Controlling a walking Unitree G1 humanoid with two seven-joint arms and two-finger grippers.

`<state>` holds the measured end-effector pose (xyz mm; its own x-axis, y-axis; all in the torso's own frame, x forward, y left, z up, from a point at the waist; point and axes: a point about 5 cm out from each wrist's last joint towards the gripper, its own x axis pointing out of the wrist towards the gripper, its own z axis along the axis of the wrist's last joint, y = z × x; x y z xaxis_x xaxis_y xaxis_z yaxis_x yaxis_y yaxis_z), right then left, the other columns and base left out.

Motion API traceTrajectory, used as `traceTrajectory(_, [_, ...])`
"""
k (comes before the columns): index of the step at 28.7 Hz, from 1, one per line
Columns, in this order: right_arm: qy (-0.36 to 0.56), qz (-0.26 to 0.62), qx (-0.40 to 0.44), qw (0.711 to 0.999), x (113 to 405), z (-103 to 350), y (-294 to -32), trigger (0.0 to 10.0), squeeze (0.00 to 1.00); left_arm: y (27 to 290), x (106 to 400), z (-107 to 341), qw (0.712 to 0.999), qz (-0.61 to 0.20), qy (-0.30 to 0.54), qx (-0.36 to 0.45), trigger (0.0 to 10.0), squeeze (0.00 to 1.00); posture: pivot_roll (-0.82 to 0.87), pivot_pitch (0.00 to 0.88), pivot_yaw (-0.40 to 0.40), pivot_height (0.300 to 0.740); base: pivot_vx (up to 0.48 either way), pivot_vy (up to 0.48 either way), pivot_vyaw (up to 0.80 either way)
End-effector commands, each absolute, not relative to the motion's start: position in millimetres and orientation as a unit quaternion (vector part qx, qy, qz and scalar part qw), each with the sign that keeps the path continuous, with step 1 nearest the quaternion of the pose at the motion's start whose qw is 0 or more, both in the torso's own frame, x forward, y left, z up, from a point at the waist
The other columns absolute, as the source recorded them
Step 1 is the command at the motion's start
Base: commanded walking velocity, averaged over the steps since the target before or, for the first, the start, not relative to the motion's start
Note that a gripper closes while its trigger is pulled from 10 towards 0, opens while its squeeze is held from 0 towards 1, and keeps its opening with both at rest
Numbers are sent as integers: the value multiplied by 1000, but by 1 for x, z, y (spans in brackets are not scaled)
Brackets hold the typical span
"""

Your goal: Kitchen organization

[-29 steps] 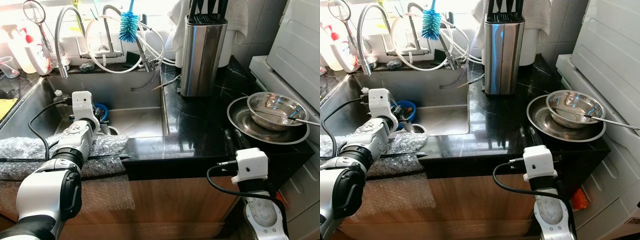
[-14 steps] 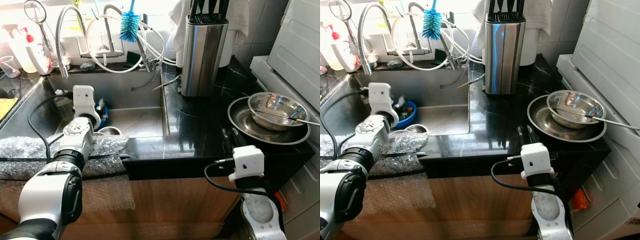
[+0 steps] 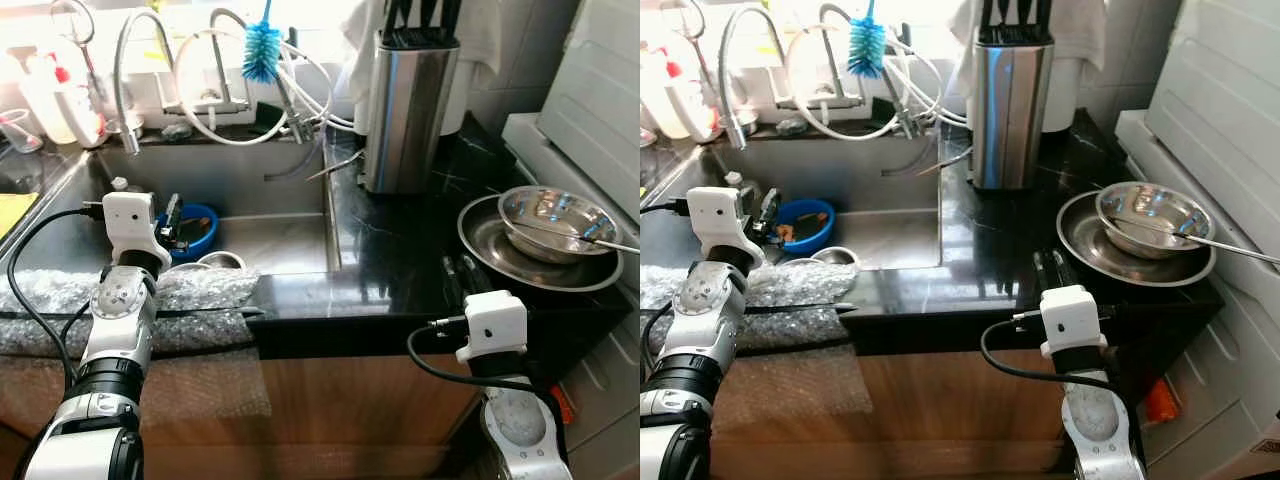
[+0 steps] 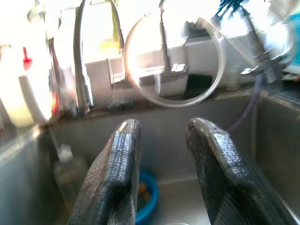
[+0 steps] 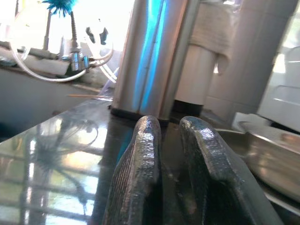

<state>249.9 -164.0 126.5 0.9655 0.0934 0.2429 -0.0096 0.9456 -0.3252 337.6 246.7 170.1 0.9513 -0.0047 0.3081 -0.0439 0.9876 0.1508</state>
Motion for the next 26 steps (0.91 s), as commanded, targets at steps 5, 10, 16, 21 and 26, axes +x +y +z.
traceTrajectory(5, [-128, 28, -165, 977, 249, 127, -165, 10000, 0, 253, 314, 176, 983, 10, -164, 81, 10000, 0, -78, 0, 39, 740, 0, 0, 0])
traceTrajectory(10, [-127, 29, -164, 978, 249, 127, -165, 10000, 0, 243, 303, 170, 986, 0, -149, 69, 10000, 0, -75, 0, 38, 740, 0, 0, 0])
traceTrajectory(16, [-126, 33, -166, 978, 251, 127, -164, 10000, 0, 228, 300, 160, 991, 0, -127, 34, 10000, 0, -75, 0, 37, 740, 0, 0, 0])
traceTrajectory(21, [-124, 16, -153, 980, 254, 135, -169, 10000, 0, 217, 295, 148, 995, -12, -98, 22, 10000, 0, -85, 0, 41, 740, 0, 0, 0])
traceTrajectory(26, [-121, -5, -124, 985, 262, 155, -171, 10000, 0, 212, 297, 146, 996, -15, -87, 19, 10000, 0, -87, 0, 42, 740, 0, 0, 0])
